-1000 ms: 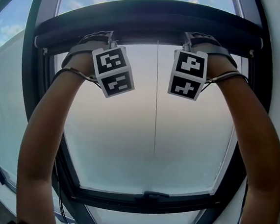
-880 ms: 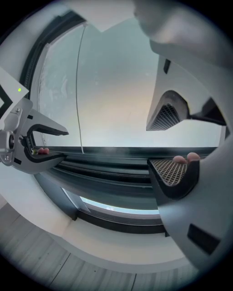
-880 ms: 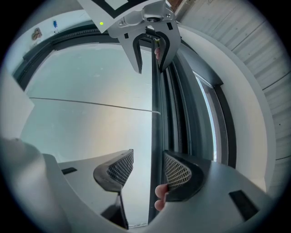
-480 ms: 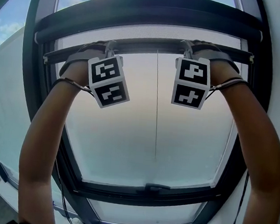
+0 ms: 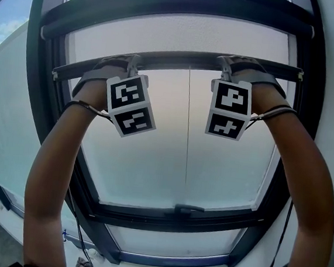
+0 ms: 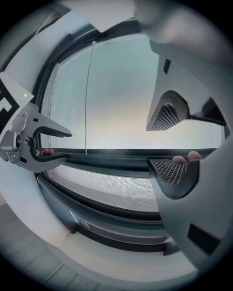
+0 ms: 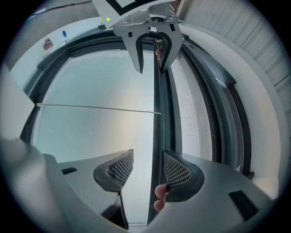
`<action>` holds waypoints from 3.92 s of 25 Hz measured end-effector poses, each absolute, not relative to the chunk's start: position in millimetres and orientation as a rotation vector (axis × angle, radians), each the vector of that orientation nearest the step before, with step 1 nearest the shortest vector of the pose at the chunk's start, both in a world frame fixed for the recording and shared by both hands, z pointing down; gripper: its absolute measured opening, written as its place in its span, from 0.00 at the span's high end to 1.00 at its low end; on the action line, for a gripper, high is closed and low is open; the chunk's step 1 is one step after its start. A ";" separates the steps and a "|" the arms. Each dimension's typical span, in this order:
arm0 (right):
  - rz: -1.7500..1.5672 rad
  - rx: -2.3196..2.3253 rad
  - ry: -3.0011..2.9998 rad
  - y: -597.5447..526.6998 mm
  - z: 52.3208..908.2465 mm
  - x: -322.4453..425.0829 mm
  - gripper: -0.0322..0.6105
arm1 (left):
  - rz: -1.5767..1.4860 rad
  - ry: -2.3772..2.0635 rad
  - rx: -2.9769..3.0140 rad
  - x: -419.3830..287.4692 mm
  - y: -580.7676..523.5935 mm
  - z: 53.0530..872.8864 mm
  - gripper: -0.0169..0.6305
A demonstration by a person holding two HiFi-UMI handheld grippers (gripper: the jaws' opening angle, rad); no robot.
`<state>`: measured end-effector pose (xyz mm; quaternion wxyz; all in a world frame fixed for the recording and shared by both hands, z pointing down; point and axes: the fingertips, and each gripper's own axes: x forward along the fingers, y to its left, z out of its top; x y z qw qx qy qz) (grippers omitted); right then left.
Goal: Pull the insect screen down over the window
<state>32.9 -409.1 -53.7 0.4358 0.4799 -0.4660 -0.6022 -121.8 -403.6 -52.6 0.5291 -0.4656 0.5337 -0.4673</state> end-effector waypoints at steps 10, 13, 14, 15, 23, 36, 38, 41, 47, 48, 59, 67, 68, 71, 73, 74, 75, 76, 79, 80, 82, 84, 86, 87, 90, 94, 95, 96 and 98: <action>-1.406 1.116 -1.217 -406.7 2.4 32.9 0.65 | -1.197 1.195 -1.291 -120.1 -400.7 8.0 0.68; -1.393 1.111 -1.228 -405.2 8.7 32.5 0.65 | -1.207 1.181 -1.339 -120.0 -396.7 14.2 0.68; -1.384 1.106 -1.228 -404.6 10.9 32.7 0.65 | -1.213 1.177 -1.348 -120.0 -395.7 16.4 0.68; -1.376 1.099 -1.228 -404.0 12.8 32.8 0.65 | -1.219 1.172 -1.353 -120.1 -395.0 18.4 0.68; -1.337 1.072 -1.256 -395.3 27.4 32.8 0.65 | -1.251 1.150 -1.372 -120.7 -388.4 33.2 0.68; -1.228 0.945 -1.326 -397.1 93.6 37.2 0.65 | -1.361 1.067 -1.483 -115.8 -389.4 100.6 0.68; -1.219 0.946 -1.332 -395.6 98.6 37.3 0.65 | -1.352 1.062 -1.497 -115.6 -387.7 105.6 0.68; -1.209 0.942 -1.346 -392.0 104.8 35.6 0.65 | -1.356 1.056 -1.506 -117.2 -384.3 111.3 0.68; -1.184 0.929 -1.355 -392.8 129.5 39.7 0.65 | -1.390 1.037 -1.508 -113.5 -386.1 135.9 0.68; -1.181 0.922 -1.358 -394.3 139.7 39.9 0.65 | -1.399 1.031 -1.507 -113.2 -387.4 145.9 0.68; -1.150 0.957 -1.406 -402.1 166.7 34.5 0.65 | -1.304 1.058 -1.542 -114.7 -394.1 172.4 0.68; -1.174 0.996 -1.409 -403.0 170.9 33.1 0.65 | -1.262 1.078 -1.561 -113.8 -393.9 176.7 0.68; -1.177 1.002 -1.406 -403.1 171.3 32.8 0.65 | -1.256 1.082 -1.566 -113.8 -393.8 176.9 0.68; -1.170 1.037 -1.416 -403.0 170.6 31.8 0.65 | -1.210 1.099 -1.598 -113.2 -392.2 175.9 0.68; -1.147 1.072 -1.450 -404.0 168.7 30.0 0.65 | -1.170 1.109 -1.651 -113.6 -391.5 174.7 0.68; -1.134 1.084 -1.468 -404.9 168.9 29.5 0.65 | -1.158 1.110 -1.675 -113.9 -392.1 175.6 0.68; -1.123 1.089 -1.480 -405.6 170.4 29.3 0.65 | -1.154 1.106 -1.691 -113.8 -393.2 178.1 0.68; -1.120 1.087 -1.482 -406.0 173.0 29.6 0.65 | -1.156 1.100 -1.699 -113.3 -394.4 181.6 0.68; -1.134 1.061 -1.460 -404.2 183.1 31.4 0.65 | -1.177 1.072 -1.719 -111.1 -393.4 191.7 0.68; -1.136 1.044 -1.456 -403.2 189.7 32.2 0.65 | -1.190 1.060 -1.729 -110.5 -391.8 197.0 0.68; -1.129 1.012 -1.457 -401.7 209.8 34.7 0.65 | -1.216 1.037 -1.749 -108.4 -389.2 214.0 0.69; -1.130 1.003 -1.459 -401.8 227.3 37.1 0.65 | -1.222 1.028 -1.760 -106.2 -388.7 230.2 0.69; -1.142 1.010 -1.451 -401.7 234.5 37.3 0.65 | -1.219 1.034 -1.760 -106.0 -388.7 237.2 0.69; -1.140 1.003 -1.451 -401.7 237.5 36.0 0.65 | -1.228 1.035 -1.755 -106.9 -388.9 240.0 0.69; -1.127 0.977 -1.466 -403.8 248.0 32.4 0.65 | -1.262 1.035 -1.690 -110.4 -392.2 250.8 0.69; -1.080 0.966 -1.522 -403.0 264.0 33.4 0.65 | -1.312 1.014 -1.647 -111.2 -393.7 270.3 0.69; -1.064 0.948 -1.534 -402.1 271.8 33.1 0.65 | -1.333 0.999 -1.652 -111.0 -393.1 278.3 0.69; -1.046 0.926 -1.548 -400.8 281.0 32.8 0.65 | -1.352 0.984 -1.665 -110.8 -392.2 288.0 0.69; -1.031 0.901 -1.568 -398.6 296.8 32.7 0.66 | -1.360 0.970 -1.692 -110.0 -390.4 303.6 0.70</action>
